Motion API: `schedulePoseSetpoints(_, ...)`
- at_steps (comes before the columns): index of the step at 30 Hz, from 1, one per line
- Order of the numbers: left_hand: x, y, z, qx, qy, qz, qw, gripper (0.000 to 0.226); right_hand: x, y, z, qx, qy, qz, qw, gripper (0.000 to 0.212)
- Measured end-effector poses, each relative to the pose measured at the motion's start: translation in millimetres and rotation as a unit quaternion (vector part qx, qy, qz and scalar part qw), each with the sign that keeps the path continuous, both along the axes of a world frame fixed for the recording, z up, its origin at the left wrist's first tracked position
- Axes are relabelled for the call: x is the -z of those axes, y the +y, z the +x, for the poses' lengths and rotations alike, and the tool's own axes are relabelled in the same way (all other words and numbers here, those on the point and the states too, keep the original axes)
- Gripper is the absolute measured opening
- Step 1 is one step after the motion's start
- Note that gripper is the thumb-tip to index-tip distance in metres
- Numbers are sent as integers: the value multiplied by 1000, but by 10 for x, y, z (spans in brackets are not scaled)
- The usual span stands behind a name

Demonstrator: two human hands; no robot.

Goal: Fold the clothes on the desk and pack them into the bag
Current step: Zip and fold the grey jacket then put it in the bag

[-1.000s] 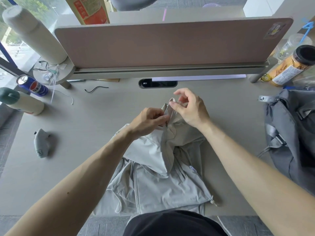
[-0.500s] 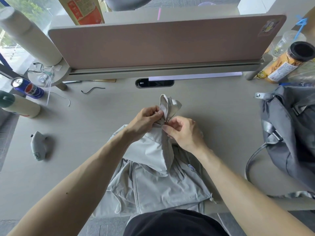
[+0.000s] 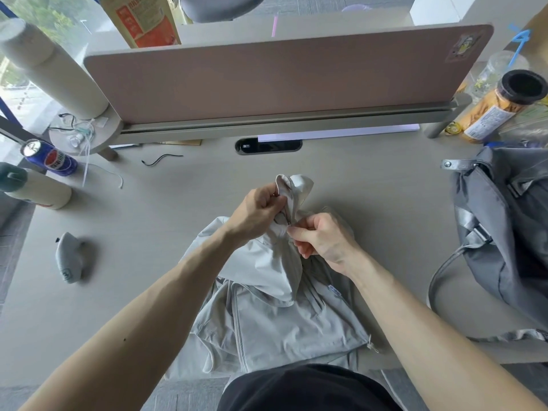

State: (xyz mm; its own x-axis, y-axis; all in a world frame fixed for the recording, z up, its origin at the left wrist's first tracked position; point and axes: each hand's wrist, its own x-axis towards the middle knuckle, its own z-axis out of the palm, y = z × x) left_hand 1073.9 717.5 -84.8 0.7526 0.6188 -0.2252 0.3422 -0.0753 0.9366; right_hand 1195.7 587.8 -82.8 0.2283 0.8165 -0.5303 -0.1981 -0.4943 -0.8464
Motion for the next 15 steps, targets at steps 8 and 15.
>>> schedulePoseSetpoints(8, 13, 50, 51, -64, -2, 43, 997, 24, 81, -131, -48, -8, 24, -82, 996, 20)
schedulePoseSetpoints(15, -32, 228, -23, 1, 16, 56, 998, 20, 57, -103, -93, 33, 52, -19, 998, 26)
